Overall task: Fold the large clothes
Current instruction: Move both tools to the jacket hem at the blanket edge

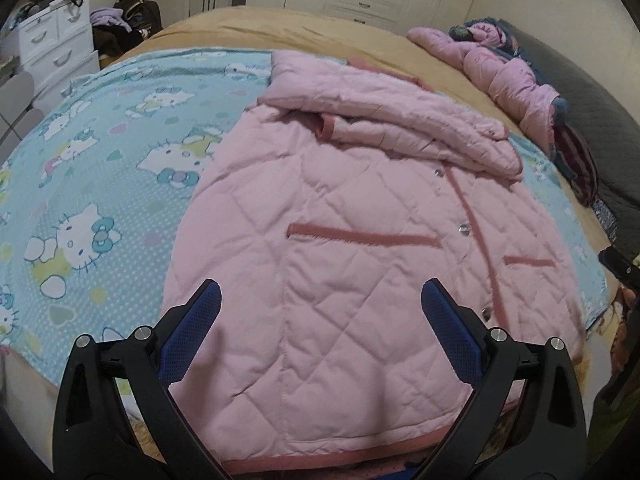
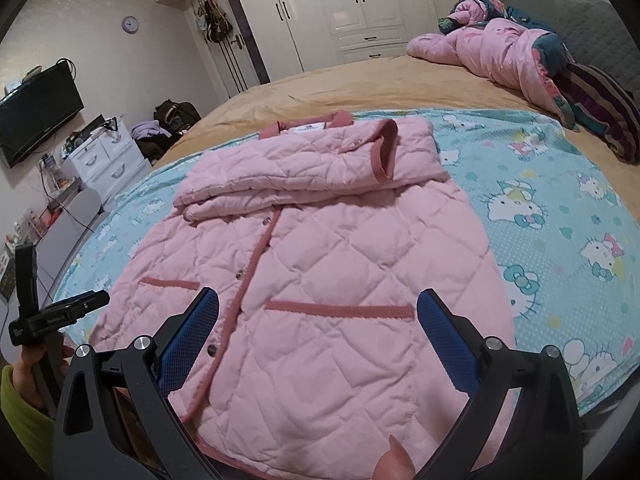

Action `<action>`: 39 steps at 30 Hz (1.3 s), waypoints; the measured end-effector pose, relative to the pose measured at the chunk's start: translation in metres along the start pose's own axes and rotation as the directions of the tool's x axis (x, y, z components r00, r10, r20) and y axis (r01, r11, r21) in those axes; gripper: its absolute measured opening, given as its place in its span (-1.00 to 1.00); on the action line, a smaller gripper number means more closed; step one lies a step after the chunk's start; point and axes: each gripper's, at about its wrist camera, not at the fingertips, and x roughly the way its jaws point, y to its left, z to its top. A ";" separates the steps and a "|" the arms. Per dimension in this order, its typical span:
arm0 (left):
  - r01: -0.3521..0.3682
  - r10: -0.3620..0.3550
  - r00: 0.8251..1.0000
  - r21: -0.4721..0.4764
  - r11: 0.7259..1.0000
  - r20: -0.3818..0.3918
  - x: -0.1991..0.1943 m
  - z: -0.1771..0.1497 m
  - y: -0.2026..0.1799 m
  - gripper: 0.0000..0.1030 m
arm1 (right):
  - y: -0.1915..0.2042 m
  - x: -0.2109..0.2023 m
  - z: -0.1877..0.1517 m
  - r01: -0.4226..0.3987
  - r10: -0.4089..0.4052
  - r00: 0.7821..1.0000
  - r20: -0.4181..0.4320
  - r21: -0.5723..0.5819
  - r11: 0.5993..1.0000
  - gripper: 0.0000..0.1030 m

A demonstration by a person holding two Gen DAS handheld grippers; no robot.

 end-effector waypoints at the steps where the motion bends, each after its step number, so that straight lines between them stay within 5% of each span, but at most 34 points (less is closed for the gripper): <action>1: -0.004 0.004 1.000 0.004 1.000 -0.006 0.001 -0.002 0.001 0.82 | -0.002 0.000 -0.002 0.004 -0.004 1.000 -0.004 -0.002 1.000 0.92; 13: -0.087 0.084 0.993 -0.037 0.996 -0.078 0.018 -0.014 0.044 0.82 | -0.041 -0.001 -0.033 0.098 -0.096 0.993 -0.064 0.023 0.995 0.92; 25: -0.030 0.007 0.987 -0.144 0.989 -0.161 0.036 -0.028 0.082 0.82 | -0.077 -0.011 -0.060 0.168 -0.164 0.980 -0.110 0.027 0.985 0.92; 35: 0.032 -0.042 0.983 -0.059 0.998 -0.181 0.037 -0.037 0.056 0.81 | -0.099 -0.021 -0.087 0.200 -0.188 0.964 -0.186 0.044 0.979 0.92; 39: 0.039 -0.041 0.984 -0.016 0.999 -0.175 0.032 -0.039 0.048 0.58 | -0.102 -0.020 -0.095 0.182 -0.170 0.960 -0.223 0.035 0.983 0.92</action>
